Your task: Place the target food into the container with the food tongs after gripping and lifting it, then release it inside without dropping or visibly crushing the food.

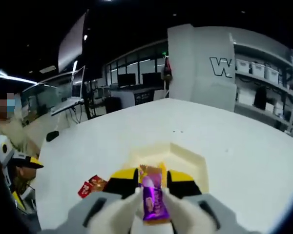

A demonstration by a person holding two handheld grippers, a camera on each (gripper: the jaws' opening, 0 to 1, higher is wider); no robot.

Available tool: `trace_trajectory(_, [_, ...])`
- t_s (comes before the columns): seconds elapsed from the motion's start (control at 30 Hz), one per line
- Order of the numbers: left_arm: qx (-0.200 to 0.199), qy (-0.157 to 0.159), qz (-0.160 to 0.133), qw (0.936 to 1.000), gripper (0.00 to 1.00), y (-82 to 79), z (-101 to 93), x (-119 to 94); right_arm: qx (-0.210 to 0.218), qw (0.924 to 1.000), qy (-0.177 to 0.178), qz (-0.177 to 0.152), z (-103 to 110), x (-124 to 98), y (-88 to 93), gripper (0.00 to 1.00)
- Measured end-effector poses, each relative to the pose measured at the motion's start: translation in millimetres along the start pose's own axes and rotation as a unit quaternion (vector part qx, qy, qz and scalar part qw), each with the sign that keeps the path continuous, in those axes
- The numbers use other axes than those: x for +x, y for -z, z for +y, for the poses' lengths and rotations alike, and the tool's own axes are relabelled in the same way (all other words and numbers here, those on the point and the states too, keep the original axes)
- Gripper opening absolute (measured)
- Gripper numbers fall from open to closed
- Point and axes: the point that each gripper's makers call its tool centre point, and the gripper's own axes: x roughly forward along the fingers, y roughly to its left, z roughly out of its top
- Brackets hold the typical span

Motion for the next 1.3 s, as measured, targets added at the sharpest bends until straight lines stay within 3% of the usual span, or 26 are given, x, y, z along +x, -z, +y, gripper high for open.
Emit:
trace_trajectory(0.2, [-0.005, -0.008, 0.001, 1.0000, 0.93, 1.3, 7.6, -1.0, 0.002, 1.0000, -0.007, 0.002, 7.3, 10.0, -0.3, 0.17])
trace_trajectory(0.33, [-0.006, -0.012, -0.002, 0.9999, 0.93, 0.0, 10.1, -2.7, -0.006, 0.9997, -0.005, -0.025, 7.1, 12.1, -11.8, 0.22])
trace_trajectory(0.5, [-0.008, -0.013, 0.003, 0.9999, 0.93, 6.1, 10.5, -4.2, 0.002, 0.9997, -0.002, -0.025, 5.6, 9.6, -13.7, 0.23])
trace_trajectory(0.87, [-0.004, -0.012, -0.001, 0.9999, 0.93, 3.0, 8.5, -6.9, -0.006, 0.9997, -0.002, -0.023, 8.4, -0.8, -11.7, 0.23])
trace_trajectory(1.3, [-0.002, -0.013, -0.002, 0.9999, 0.93, 2.9, 6.8, -10.4, -0.001, 0.9993, -0.036, -0.007, 27.9, -5.3, 3.5, 0.22])
